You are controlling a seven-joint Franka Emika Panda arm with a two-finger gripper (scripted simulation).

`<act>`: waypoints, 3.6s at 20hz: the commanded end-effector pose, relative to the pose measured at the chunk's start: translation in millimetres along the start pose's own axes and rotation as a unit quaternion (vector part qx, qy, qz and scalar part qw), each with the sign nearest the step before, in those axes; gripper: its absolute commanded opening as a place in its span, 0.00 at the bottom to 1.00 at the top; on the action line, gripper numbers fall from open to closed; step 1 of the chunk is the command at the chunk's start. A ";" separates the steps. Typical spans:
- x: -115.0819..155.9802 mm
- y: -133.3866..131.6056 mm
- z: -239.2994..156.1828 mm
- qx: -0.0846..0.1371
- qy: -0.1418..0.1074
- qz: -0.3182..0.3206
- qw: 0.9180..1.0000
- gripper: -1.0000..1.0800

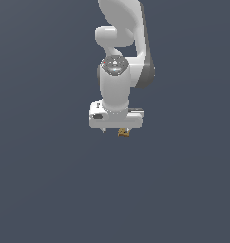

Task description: Pick up the object and move it to a goal position.

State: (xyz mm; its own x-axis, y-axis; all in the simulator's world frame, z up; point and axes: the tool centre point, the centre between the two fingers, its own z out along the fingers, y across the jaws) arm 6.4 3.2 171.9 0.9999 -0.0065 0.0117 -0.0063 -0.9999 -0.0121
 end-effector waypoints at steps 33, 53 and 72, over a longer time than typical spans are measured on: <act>-65.4 -25.8 81.1 -0.007 -0.002 0.085 0.996 0.96; -102.6 -46.8 120.4 -0.007 -0.005 0.112 0.994 0.96; -104.0 -46.6 160.6 -0.007 -0.005 0.113 0.994 0.00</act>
State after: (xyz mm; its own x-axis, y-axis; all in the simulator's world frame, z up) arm -95.4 53.1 11.7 0.9731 -0.2304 0.0005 -0.2304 -0.9731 -0.0005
